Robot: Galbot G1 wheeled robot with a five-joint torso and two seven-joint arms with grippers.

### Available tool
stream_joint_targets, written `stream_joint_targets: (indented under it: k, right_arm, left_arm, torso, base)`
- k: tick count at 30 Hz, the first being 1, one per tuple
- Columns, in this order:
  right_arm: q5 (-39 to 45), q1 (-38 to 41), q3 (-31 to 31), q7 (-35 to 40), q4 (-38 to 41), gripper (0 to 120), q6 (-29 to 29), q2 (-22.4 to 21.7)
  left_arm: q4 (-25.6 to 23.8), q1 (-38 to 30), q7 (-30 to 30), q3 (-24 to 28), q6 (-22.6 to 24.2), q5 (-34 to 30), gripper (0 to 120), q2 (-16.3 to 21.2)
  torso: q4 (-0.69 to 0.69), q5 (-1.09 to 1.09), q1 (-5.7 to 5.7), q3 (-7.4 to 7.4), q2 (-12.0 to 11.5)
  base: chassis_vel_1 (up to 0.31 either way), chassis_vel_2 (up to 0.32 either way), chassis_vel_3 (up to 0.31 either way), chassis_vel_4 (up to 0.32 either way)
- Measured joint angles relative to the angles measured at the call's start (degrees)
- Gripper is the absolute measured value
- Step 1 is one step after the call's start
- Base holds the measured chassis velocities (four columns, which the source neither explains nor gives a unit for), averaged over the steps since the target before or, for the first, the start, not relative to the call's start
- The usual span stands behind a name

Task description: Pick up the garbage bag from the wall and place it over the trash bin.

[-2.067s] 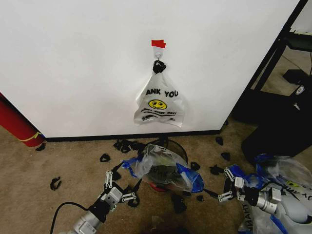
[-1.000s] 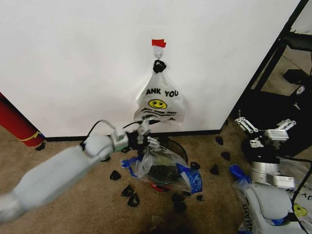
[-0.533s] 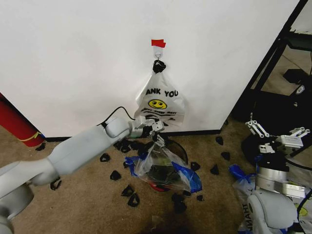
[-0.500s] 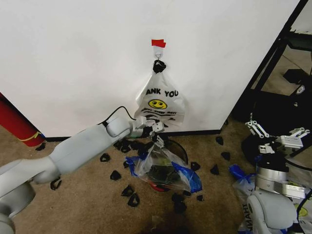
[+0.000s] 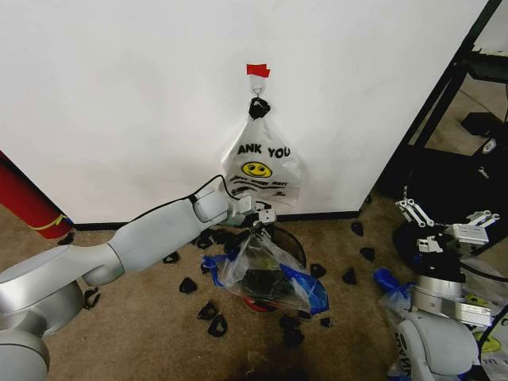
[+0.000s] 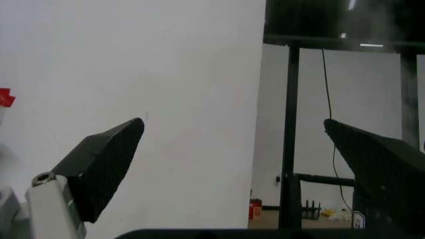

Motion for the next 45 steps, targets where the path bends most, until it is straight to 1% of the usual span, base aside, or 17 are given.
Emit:
stream_joint_targets:
  k: [3,8,12,16,18,20,23,24,28,31,32,34,38,39,40,42,45]
  right_arm:
    - [-0.02,0.09,-0.06,0.0,-0.05,100,-0.02,-0.05]
    - [-0.36,0.41,-0.46,-0.08,-0.26,100,-0.1,-0.04]
    - [-0.46,0.4,-0.55,-0.08,-0.28,100,-0.1,0.05]
    - [-0.65,0.27,-0.72,-0.09,-0.33,100,-0.1,0.08]
    - [-0.76,0.25,-0.82,-0.08,-0.37,100,-0.09,0.09]
    - [-0.95,0.26,-1.05,-0.08,-0.4,100,-0.09,0.11]
    - [-1.03,0.33,-1.35,-0.12,-0.32,100,-0.1,0.1]
    - [-1.03,0.33,-1.35,-0.12,-0.32,100,-0.1,0.1]
    - [-1.23,0.41,-1.91,-0.41,-0.18,100,-0.11,0.08]
    - [-1.36,0.51,-2.18,-0.58,-0.27,100,-0.11,0.02]
    - [-1.36,0.51,-2.18,-0.58,-0.27,100,-0.11,0.02]
    - [-1.44,0.6,-2.49,-0.73,-0.54,100,-0.05,-0.03]
    - [-1.55,1.0,-3.14,-1.11,-1.15,100,0.09,0.0]
    - [-1.55,1.0,-3.14,-1.11,-1.15,100,0.09,0.0]
    - [-1.56,1.24,-3.36,-1.36,-1.25,100,0.11,0.05]
    - [-1.56,1.42,-3.59,-1.66,-1.26,100,0.16,0.15]
    - [-1.6,1.3,-3.92,-1.95,-1.25,100,0.48,0.27]
  left_arm:
    - [-0.04,0.06,0.68,-0.18,0.03,0.26,60,0.12]
    - [-1.15,1.17,0.87,-1.21,1.02,0.18,36,0.95]
    - [-1.85,1.85,0.02,-1.49,1.97,-0.95,27,1.64]
    - [-4.26,3.19,-4.13,-2.34,5.13,-5.72,10,3.62]
    - [-5.26,3.61,-6.74,-2.63,6.39,-7.82,8,4.3]
    - [-8.03,4.77,-13.59,-3.48,10.91,-13.05,4,5.94]
    - [-11.44,6.92,-19.72,-5.6,16.25,-17.57,3,7.92]
    - [-11.44,6.92,-19.72,-5.6,16.25,-17.57,3,7.92]
    - [-18.37,13.09,-31.79,-12.13,23.21,-25.45,2,11.15]
    - [-24.15,18.66,-41.95,-17.67,25.73,-34.32,2,13.08]
    - [-24.15,18.66,-41.95,-17.67,25.73,-34.32,2,13.08]
    - [-30.2,23.77,-53.59,-22.94,26.63,-44.03,2,14.32]
    - [-39.67,32.23,-71.27,-31.75,25.0,-58.1,2,15.1]
    - [-39.67,32.23,-71.27,-31.75,25.0,-58.1,2,15.1]
    - [-43.07,36.25,-77.16,-35.3,23.19,-61.91,2,14.82]
    - [-46.55,41.87,-82.51,-39.39,21.09,-65.02,2,13.8]
    - [-49.49,47.64,-86.81,-42.82,18.61,-67.01,2,11.96]
  torso:
    - [0.0,0.0,0.0,0.0,0.0]
    - [-0.01,0.0,0.0,0.0,0.0]
    - [-0.01,-0.01,0.0,0.0,0.0]
    - [-0.01,-0.01,0.0,0.0,0.0]
    - [0.0,-0.02,0.0,0.0,0.0]
    - [-0.01,-0.01,0.0,0.0,0.01]
    - [-0.02,-0.01,0.0,0.0,0.01]
    - [-0.02,-0.01,0.0,0.0,0.01]
    - [-0.01,-0.01,0.0,0.0,0.01]
    - [0.01,-0.02,0.0,0.0,0.01]
    - [0.01,-0.02,0.0,0.0,0.01]
    - [-0.01,-0.02,0.0,0.0,0.01]
    - [0.0,-0.02,0.0,-0.01,0.02]
    - [0.0,-0.02,0.0,-0.01,0.02]
    - [-0.01,-0.01,0.0,-0.01,0.02]
    - [0.0,-0.01,0.0,-0.01,0.02]
    - [0.01,-0.02,0.0,-0.01,0.01]
  base:
    - [0.0,0.0,0.0,0.0]
    - [0.0,0.0,0.0,0.0]
    - [0.0,0.0,0.0,0.0]
    - [0.0,0.0,0.0,0.0]
    - [0.0,0.0,0.0,0.0]
    - [0.0,0.0,0.0,0.0]
    - [0.0,0.0,0.0,0.0]
    - [0.0,0.0,0.0,0.0]
    - [0.0,0.0,0.0,0.0]
    - [0.0,0.0,0.0,0.0]
    - [0.0,0.0,0.0,0.0]
    - [0.0,0.0,0.0,0.0]
    - [0.0,0.0,0.0,0.0]
    - [0.0,0.0,0.0,0.0]
    - [0.0,0.0,0.0,0.0]
    - [0.0,0.0,0.0,0.0]
    - [0.0,0.0,0.0,0.0]
